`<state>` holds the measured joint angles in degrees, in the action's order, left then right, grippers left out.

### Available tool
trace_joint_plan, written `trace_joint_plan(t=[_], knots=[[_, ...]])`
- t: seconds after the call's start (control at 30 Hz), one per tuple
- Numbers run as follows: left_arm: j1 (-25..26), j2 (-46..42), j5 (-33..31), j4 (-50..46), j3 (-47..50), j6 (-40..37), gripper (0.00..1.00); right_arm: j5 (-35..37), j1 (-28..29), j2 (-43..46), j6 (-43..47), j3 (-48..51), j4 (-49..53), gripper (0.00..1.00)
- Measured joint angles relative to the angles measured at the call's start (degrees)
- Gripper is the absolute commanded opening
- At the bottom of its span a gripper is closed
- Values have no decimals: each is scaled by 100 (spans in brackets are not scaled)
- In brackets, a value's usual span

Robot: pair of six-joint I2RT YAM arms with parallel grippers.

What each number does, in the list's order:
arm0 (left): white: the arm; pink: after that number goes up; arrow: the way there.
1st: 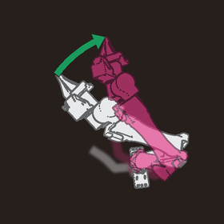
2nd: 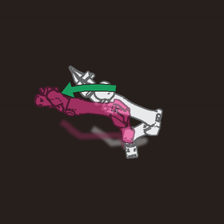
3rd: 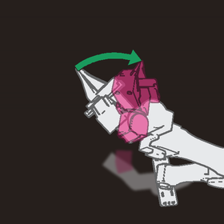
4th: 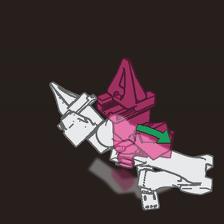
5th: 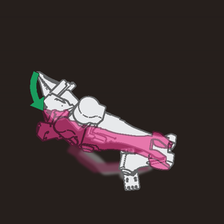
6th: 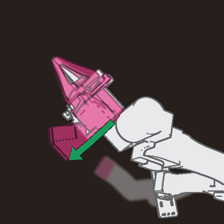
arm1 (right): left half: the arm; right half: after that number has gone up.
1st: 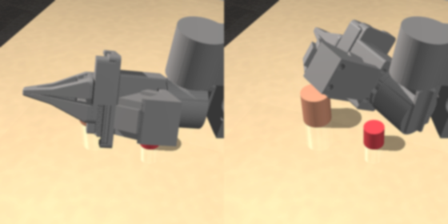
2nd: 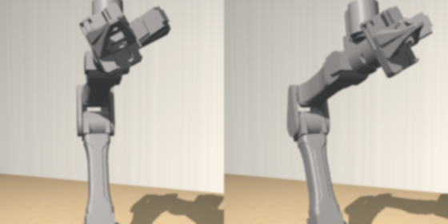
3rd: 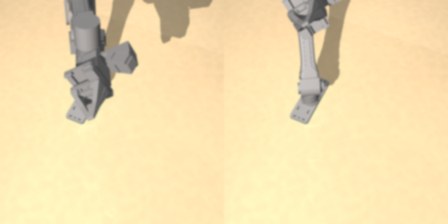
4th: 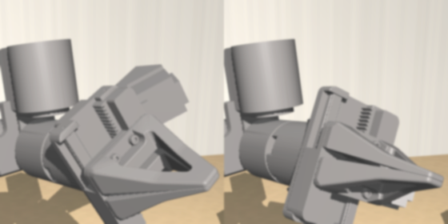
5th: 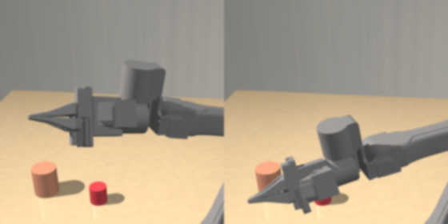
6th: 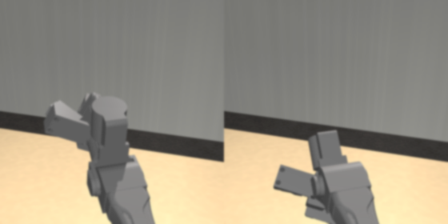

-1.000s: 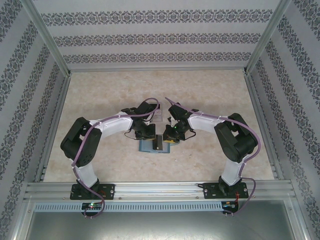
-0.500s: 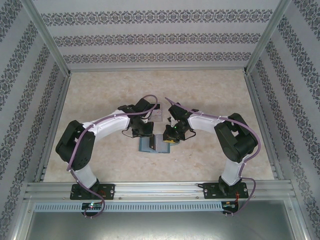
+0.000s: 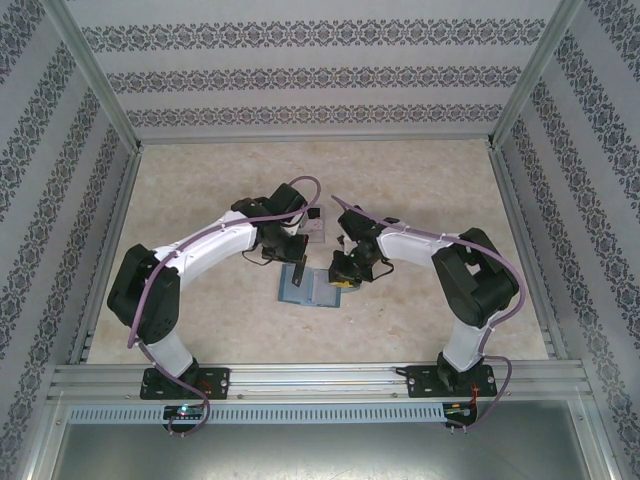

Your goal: Take the credit cards out of the card holder

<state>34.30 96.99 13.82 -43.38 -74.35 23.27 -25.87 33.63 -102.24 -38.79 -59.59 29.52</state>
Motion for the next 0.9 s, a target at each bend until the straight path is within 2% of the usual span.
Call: trace_joint_plan(t=[0.4, 0.6, 0.9], knots=[[-181, 15, 142, -229, -601, -1585, 0, 122, -17, 511, 2, 0, 289, 22], [-181, 236, 348, -439, -1137, -2887, 0, 170, -175, 575, 72, 0, 457, 22], [-251, 831, 243, -750, -2124, -4990, 0, 258, -505, 804, 282, 0, 682, 22]])
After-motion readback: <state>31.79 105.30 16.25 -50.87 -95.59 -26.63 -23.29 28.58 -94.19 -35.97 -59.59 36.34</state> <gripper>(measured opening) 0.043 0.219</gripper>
